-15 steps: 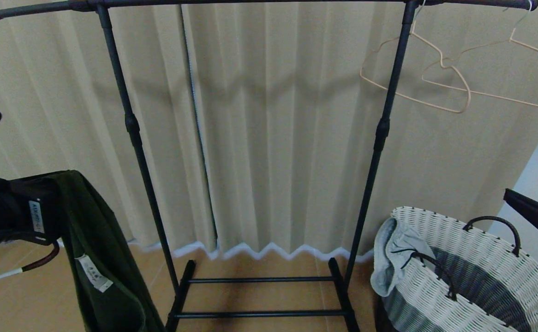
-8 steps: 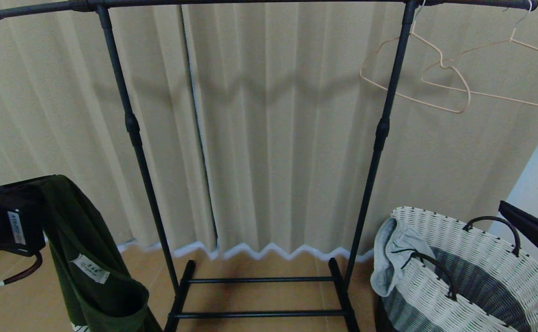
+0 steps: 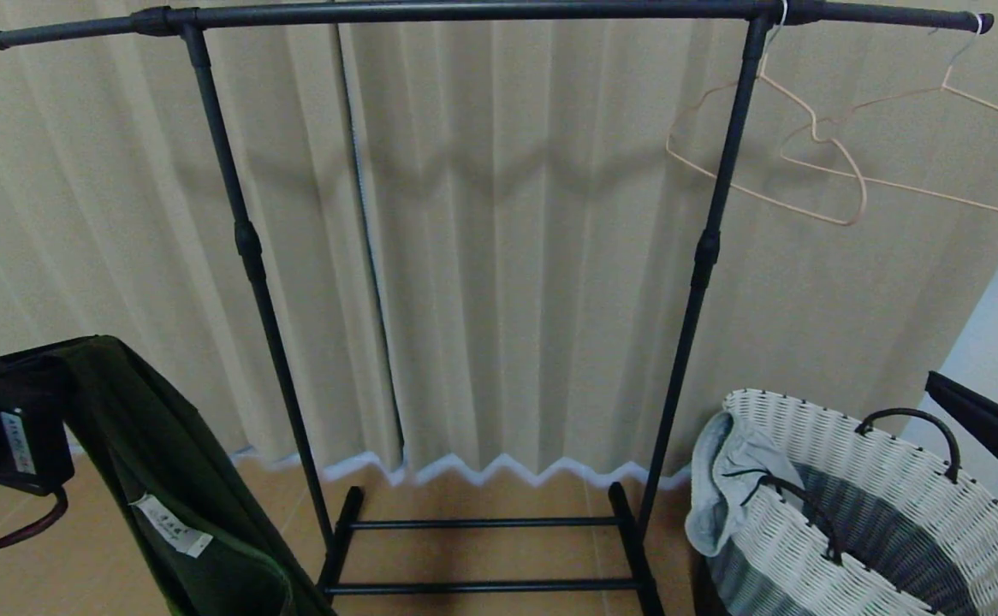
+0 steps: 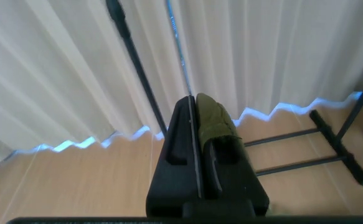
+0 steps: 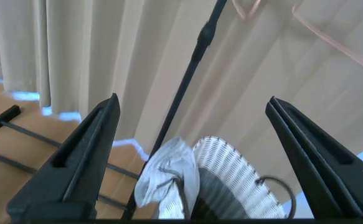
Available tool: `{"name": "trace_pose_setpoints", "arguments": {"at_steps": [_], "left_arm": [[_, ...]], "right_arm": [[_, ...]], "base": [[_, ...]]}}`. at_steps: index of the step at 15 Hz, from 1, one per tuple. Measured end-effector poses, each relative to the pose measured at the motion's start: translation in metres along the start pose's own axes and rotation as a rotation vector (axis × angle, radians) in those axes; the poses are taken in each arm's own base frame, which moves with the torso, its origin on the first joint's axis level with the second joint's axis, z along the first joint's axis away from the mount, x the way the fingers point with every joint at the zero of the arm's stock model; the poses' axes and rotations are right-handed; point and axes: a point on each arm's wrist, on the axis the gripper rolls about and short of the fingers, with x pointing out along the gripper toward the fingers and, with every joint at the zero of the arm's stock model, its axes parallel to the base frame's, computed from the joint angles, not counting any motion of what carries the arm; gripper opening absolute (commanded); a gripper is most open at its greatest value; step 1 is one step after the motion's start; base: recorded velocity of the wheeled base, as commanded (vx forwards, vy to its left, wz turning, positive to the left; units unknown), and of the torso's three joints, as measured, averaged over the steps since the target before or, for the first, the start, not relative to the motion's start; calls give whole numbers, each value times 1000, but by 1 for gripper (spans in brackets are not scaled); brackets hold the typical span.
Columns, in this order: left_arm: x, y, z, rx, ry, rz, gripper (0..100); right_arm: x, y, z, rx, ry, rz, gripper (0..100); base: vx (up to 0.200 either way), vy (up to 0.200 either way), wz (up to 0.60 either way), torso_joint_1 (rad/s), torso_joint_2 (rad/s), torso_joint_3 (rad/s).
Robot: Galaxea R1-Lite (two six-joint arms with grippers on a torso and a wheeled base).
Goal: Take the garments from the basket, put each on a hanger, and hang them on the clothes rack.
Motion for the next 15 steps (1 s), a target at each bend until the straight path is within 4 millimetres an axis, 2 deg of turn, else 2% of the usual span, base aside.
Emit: {"name": "trace_pose_setpoints", "arguments": {"at_steps": [6,15], "left_arm": [[-2,0,-4,11,6,-2,0],[-5,1,-6,34,1,-5,0]], "right_arm": [[0,0,-1,0,7,0,100],[2,1,-4,1,30,3,100]], "base": [[0,0,0,116,-497,-317],[0,0,0,181,-483,-301]]}}
